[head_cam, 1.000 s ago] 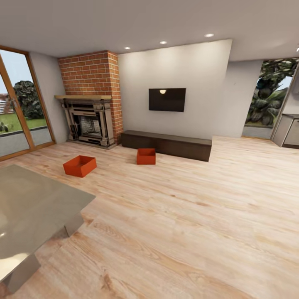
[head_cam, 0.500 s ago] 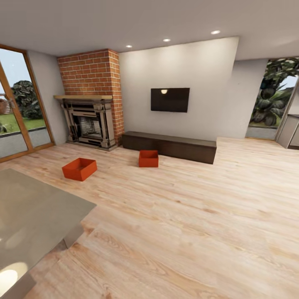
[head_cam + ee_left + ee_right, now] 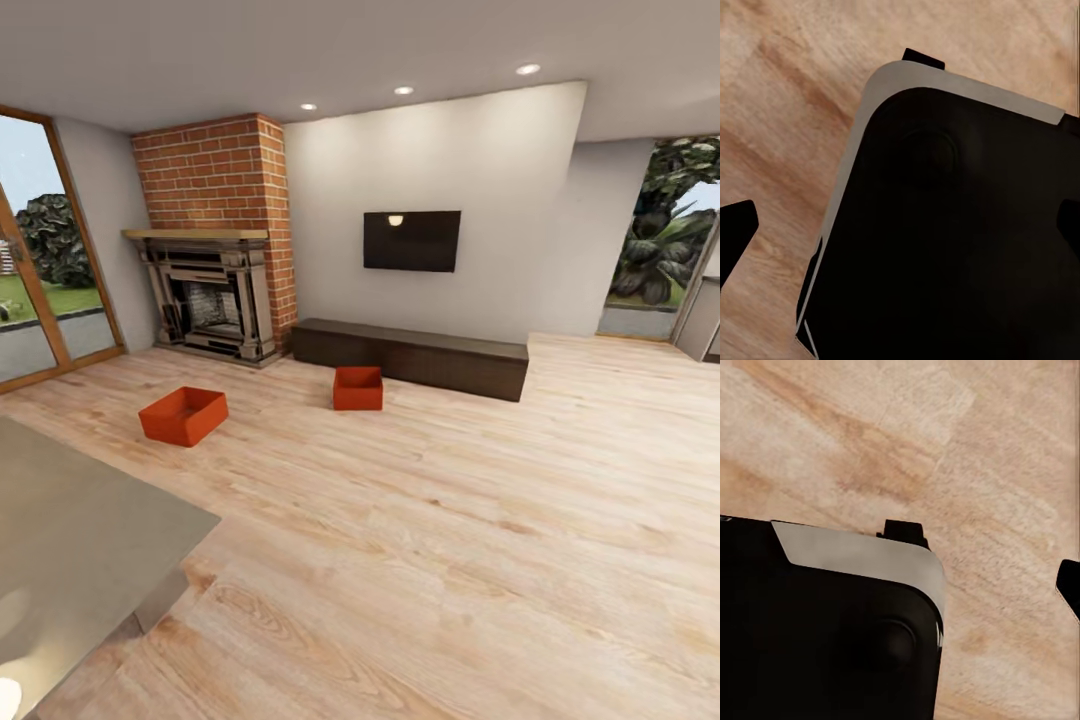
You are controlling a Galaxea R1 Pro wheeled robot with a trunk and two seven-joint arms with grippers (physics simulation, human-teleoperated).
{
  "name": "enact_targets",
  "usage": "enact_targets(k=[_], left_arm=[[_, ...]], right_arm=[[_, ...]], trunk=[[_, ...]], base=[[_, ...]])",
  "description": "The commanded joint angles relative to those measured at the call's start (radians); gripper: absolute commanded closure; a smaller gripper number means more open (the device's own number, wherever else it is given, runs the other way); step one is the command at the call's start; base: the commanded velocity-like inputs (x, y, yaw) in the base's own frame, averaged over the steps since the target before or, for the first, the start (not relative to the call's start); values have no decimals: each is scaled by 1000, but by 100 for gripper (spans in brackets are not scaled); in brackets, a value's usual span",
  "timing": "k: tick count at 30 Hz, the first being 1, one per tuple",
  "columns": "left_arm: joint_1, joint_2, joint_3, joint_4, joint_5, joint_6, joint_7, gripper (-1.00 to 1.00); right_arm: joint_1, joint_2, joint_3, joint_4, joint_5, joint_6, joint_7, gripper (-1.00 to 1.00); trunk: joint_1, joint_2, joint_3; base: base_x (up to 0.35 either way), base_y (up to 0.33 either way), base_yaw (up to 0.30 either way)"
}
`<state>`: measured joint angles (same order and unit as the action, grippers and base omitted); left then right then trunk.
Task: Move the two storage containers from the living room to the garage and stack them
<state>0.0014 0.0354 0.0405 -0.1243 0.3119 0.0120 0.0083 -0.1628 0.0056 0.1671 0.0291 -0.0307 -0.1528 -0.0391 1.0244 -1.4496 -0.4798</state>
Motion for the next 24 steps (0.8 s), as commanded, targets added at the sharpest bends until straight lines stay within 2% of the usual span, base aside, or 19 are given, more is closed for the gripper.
enact_targets(k=[1, 24], left_arm=[[0, 0, 4, -2, 3, 1, 1, -100], [0, -1, 4, -2, 1, 0, 1, -100]], right_arm=[[-1, 1, 8, 3, -3, -5, -4, -100], [-1, -1, 8, 3, -3, -4, -4, -100]], trunk=[[1, 0, -1], [1, 0, -1]], base=[[323, 0, 0], [324, 0, 0]])
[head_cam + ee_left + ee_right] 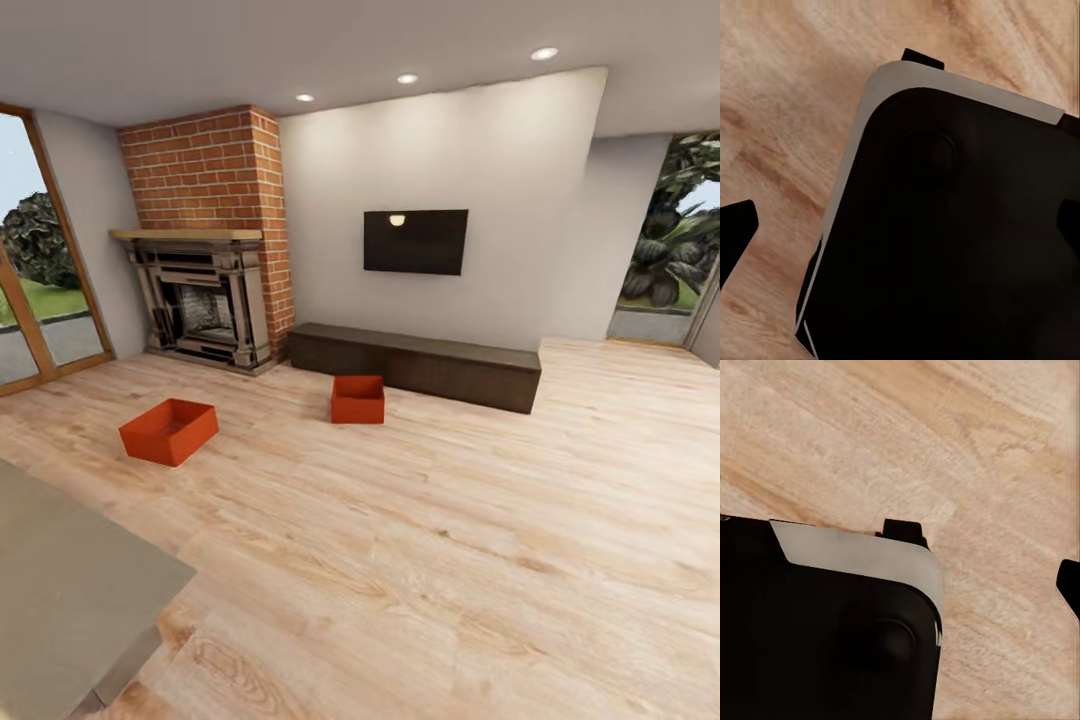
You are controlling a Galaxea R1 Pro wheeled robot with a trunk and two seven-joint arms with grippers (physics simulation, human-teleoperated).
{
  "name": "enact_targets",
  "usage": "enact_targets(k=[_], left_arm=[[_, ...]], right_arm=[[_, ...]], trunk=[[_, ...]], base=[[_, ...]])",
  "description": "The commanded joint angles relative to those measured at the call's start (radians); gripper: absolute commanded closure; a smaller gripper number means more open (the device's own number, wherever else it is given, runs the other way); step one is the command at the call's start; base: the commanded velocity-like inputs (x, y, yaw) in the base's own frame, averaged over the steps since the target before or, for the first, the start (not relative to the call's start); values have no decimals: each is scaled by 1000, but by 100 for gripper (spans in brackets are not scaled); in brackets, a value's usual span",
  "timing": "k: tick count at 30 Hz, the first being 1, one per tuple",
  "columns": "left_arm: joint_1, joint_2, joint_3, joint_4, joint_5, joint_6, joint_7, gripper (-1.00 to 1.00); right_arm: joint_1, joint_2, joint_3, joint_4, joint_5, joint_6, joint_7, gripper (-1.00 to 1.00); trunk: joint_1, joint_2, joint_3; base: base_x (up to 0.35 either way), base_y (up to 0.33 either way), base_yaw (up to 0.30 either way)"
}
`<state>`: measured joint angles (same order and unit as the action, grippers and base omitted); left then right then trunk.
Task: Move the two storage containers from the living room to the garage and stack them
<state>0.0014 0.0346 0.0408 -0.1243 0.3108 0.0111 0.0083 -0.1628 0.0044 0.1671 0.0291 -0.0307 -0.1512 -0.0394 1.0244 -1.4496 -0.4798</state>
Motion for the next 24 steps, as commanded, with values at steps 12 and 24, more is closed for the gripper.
enact_targets(k=[12, 24], left_arm=[[0, -1, 4, -2, 3, 1, 1, -100], [0, -2, 4, -2, 3, 1, 1, -100]], right_arm=[[-1, 2, 8, 3, -3, -5, -4, -100], [-1, 2, 9, 3, -3, -5, -5, -100]], trunk=[[1, 0, -1], [1, 0, -1]], base=[[324, 0, 0], [324, 0, 0]])
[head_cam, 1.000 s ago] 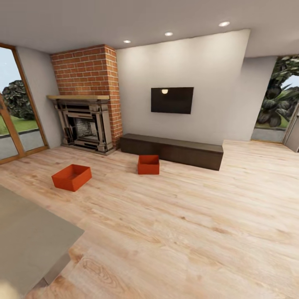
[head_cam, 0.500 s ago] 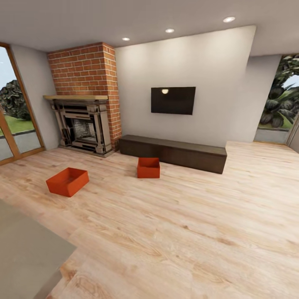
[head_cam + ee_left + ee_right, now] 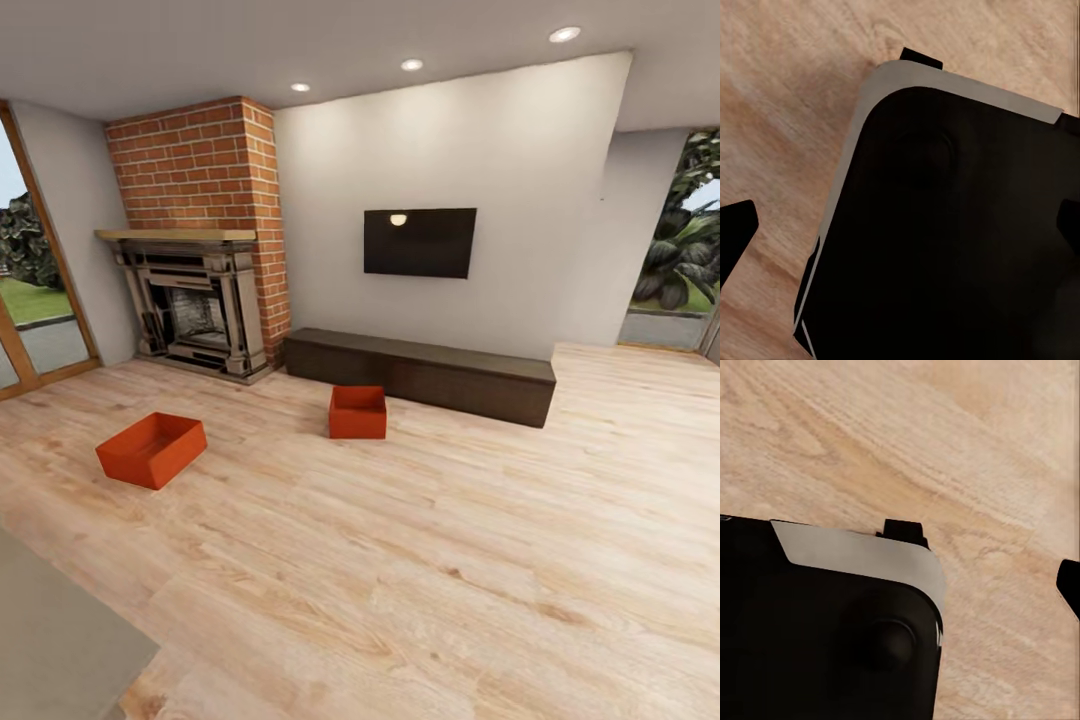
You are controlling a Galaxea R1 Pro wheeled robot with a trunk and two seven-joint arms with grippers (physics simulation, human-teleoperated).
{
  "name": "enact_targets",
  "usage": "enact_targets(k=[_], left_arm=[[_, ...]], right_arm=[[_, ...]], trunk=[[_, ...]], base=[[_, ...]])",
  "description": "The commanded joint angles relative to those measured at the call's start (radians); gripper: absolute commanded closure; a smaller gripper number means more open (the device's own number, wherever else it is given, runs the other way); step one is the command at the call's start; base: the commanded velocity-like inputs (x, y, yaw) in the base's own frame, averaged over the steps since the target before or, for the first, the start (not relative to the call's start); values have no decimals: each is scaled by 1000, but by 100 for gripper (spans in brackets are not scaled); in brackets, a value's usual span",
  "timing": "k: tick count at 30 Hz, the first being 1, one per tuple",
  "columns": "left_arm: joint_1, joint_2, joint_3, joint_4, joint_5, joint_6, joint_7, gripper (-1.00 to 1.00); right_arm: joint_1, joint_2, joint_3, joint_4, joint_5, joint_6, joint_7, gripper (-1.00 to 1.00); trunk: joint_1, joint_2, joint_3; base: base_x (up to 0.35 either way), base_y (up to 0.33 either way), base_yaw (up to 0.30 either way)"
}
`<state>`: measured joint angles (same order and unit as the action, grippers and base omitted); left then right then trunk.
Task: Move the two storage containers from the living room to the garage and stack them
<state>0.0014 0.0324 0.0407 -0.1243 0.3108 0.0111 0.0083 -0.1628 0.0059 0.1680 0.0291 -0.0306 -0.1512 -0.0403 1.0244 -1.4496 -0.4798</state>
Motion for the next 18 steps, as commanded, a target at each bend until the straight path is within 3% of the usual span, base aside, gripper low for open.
enact_targets(k=[1, 18], left_arm=[[0, 0, 4, -1, 2, 1, 1, -100], [0, 1, 3, -1, 3, 1, 0, -100]], right_arm=[[-1, 1, 8, 3, -3, -5, -4, -100], [-1, -1, 7, 3, -3, -5, -4, -100]], trunk=[[1, 0, -1], [1, 0, -1]], base=[[324, 0, 0], [324, 0, 0]])
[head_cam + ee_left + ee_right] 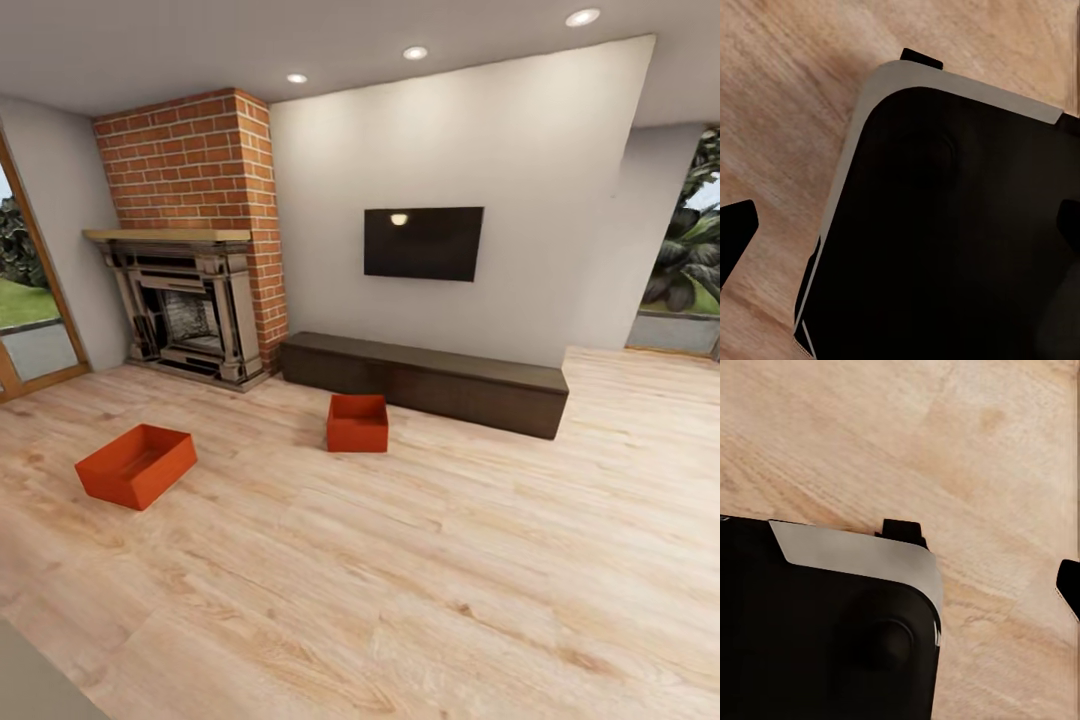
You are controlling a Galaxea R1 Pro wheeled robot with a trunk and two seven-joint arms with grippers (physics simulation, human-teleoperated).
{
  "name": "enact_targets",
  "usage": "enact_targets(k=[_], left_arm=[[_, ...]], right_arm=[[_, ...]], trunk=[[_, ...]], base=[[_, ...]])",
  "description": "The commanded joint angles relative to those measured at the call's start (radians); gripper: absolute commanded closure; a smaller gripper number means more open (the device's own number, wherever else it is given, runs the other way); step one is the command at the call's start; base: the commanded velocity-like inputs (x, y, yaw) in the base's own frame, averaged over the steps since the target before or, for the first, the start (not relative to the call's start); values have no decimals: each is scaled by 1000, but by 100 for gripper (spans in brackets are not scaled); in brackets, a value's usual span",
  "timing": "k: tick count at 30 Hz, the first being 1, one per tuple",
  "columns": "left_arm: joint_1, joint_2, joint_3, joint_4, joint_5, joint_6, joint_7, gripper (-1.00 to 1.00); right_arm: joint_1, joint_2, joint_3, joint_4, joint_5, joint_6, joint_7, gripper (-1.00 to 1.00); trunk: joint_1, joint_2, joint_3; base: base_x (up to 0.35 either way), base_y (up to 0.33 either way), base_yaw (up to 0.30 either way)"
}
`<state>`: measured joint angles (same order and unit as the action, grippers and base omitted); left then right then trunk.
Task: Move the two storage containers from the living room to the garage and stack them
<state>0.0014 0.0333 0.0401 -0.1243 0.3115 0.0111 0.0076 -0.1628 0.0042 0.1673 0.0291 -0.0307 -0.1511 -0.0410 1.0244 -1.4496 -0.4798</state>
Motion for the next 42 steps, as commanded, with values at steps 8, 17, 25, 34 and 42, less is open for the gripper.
enact_targets(k=[8, 17, 25, 34, 42], left_arm=[[0, 0, 4, -2, 3, 3, 0, -100], [0, -1, 4, -2, 3, 1, 1, -100], [0, -1, 4, -2, 3, 1, 1, -100], [0, -1, 3, -2, 3, 1, 1, -100], [0, -1, 3, -2, 3, 1, 1, -100]], right_arm=[[-1, 2, 8, 3, -3, -5, -3, -100], [-1, 1, 8, 3, -3, -5, -3, -100], [-1, 1, 8, 3, -3, -5, -3, -100], [-1, 1, 8, 3, -3, -5, -3, -100], [-1, 0, 8, 3, -3, -5, -3, -100]], trunk=[[1, 0, -1], [1, 0, -1], [1, 0, -1], [1, 0, -1], [1, 0, -1]], base=[[324, 0, 0], [324, 0, 0], [324, 0, 0], [324, 0, 0], [324, 0, 0]])
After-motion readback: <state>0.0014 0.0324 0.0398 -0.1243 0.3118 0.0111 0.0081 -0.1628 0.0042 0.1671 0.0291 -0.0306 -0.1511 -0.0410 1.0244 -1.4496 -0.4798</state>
